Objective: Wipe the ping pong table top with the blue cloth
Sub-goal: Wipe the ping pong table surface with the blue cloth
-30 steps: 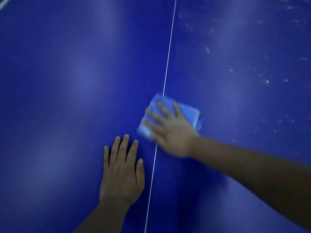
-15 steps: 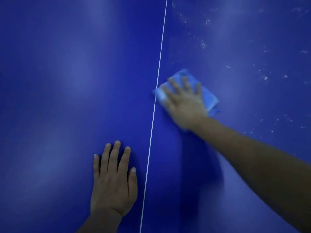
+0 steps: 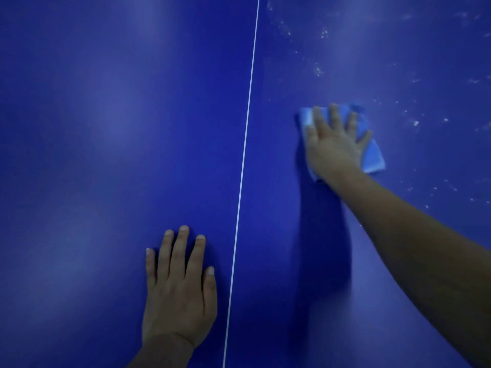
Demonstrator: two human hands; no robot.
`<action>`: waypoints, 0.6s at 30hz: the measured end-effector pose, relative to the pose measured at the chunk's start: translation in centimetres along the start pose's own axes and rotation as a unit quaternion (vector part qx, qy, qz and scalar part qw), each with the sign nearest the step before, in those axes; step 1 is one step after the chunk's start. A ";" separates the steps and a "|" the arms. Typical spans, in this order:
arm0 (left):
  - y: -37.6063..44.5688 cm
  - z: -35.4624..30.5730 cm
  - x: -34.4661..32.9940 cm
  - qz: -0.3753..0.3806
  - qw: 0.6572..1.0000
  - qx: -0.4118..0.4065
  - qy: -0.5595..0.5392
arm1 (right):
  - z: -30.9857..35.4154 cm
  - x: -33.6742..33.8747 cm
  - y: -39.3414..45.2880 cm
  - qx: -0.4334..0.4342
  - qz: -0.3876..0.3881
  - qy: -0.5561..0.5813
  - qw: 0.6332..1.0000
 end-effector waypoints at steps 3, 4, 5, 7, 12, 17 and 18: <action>0.0 -0.1 -0.1 -0.001 1.000 -0.003 0.006 | 2.0 0.0 -2.8 -0.048 -0.016 -0.008 0.999; 0.0 -0.1 -0.1 -0.003 1.000 -0.005 0.009 | 5.3 -0.1 -3.9 -0.006 -0.033 -0.010 0.999; 0.0 -0.1 -0.1 -0.006 1.000 -0.007 0.012 | 9.1 0.0 -4.6 0.048 -0.041 0.001 0.998; 0.1 -0.2 0.0 -0.012 1.000 -0.009 0.022 | 15.6 0.5 -4.9 0.152 -0.046 0.030 0.987; 0.1 0.2 -0.3 -0.003 0.999 -0.004 0.034 | 7.8 1.2 3.7 0.108 -0.051 -0.046 0.992; 0.1 0.1 -0.3 0.014 0.999 0.005 0.030 | -9.7 1.7 6.5 -0.214 -0.005 0.077 0.974; 0.1 0.0 -0.3 0.013 1.000 0.006 0.026 | -8.5 1.7 5.7 -0.196 -0.013 0.059 0.979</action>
Point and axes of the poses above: each hand's wrist, its own y-axis towards the middle knuckle, its own x-axis out of the back of the hand, z = x × y, the point moved 6 cm from there along y, towards the middle knuckle, and after that the axes turned 12 degrees about -y, right-handed, at the moved point
